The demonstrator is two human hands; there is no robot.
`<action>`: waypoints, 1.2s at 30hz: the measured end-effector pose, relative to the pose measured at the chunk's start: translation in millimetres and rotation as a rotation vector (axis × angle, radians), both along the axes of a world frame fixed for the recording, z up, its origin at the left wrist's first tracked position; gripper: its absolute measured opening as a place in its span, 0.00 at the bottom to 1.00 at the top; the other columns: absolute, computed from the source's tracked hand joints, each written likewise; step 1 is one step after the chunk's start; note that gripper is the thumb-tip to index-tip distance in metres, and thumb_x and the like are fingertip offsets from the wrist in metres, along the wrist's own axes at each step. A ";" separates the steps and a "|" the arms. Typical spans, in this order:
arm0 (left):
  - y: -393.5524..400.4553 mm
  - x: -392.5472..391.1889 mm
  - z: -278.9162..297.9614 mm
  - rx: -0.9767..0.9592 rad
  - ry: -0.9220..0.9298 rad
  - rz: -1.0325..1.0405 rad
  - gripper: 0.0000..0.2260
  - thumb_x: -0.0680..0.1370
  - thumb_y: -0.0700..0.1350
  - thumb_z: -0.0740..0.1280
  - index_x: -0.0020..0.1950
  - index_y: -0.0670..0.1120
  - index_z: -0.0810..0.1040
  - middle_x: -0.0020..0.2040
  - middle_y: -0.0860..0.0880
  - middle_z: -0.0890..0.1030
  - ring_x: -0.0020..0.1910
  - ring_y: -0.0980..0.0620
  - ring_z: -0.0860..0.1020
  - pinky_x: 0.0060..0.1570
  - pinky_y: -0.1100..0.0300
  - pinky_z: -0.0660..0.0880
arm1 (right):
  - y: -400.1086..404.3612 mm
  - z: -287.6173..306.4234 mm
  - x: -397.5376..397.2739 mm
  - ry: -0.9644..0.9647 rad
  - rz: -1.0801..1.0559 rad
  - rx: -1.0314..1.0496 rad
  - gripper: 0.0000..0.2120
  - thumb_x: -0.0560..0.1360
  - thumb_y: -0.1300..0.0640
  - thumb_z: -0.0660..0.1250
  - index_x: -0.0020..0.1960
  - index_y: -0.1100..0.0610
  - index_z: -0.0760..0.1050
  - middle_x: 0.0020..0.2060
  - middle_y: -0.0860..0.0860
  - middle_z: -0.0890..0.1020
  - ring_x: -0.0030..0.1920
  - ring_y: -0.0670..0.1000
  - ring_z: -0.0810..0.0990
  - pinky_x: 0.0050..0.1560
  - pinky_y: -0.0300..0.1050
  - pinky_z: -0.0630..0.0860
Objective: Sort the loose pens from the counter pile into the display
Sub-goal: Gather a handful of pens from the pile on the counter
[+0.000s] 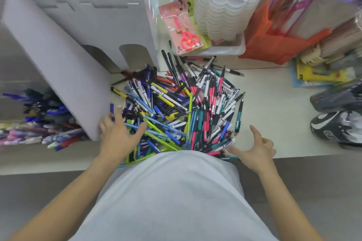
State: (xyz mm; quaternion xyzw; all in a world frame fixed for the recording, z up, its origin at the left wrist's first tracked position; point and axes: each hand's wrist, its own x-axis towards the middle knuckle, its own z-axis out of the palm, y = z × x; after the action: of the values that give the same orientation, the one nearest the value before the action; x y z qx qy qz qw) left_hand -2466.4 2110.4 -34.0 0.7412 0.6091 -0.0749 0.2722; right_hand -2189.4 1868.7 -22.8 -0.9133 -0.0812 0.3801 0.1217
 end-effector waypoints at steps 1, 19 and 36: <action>-3.0 -1.5 -1.2 -0.044 -0.010 0.027 0.44 0.74 0.70 0.63 0.80 0.46 0.53 0.75 0.36 0.58 0.75 0.38 0.54 0.72 0.39 0.60 | -6.6 -0.9 -4.2 0.053 0.042 -0.007 0.52 0.65 0.44 0.81 0.79 0.40 0.54 0.70 0.56 0.59 0.72 0.60 0.59 0.72 0.57 0.64; -9.4 30.5 -9.1 -0.230 -0.189 0.253 0.42 0.73 0.62 0.72 0.78 0.56 0.51 0.72 0.38 0.56 0.73 0.37 0.56 0.68 0.41 0.64 | 66.1 -48.7 -17.4 -0.180 0.222 0.549 0.36 0.64 0.65 0.81 0.69 0.59 0.71 0.57 0.51 0.65 0.50 0.48 0.75 0.53 0.26 0.69; 5.3 -10.0 -5.6 -0.498 0.032 -0.024 0.66 0.59 0.68 0.79 0.81 0.50 0.38 0.81 0.41 0.54 0.77 0.42 0.61 0.73 0.46 0.64 | 58.9 -39.3 11.0 -0.328 -0.075 0.181 0.43 0.70 0.52 0.75 0.79 0.53 0.57 0.71 0.60 0.61 0.71 0.64 0.62 0.71 0.61 0.62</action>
State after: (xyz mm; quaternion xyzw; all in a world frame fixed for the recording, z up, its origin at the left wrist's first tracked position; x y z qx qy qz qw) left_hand -2476.4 2115.7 -39.7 0.6573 0.5671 -0.2376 0.4357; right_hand -2178.4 1927.6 -62.1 -0.9507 -0.0997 0.2124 0.2028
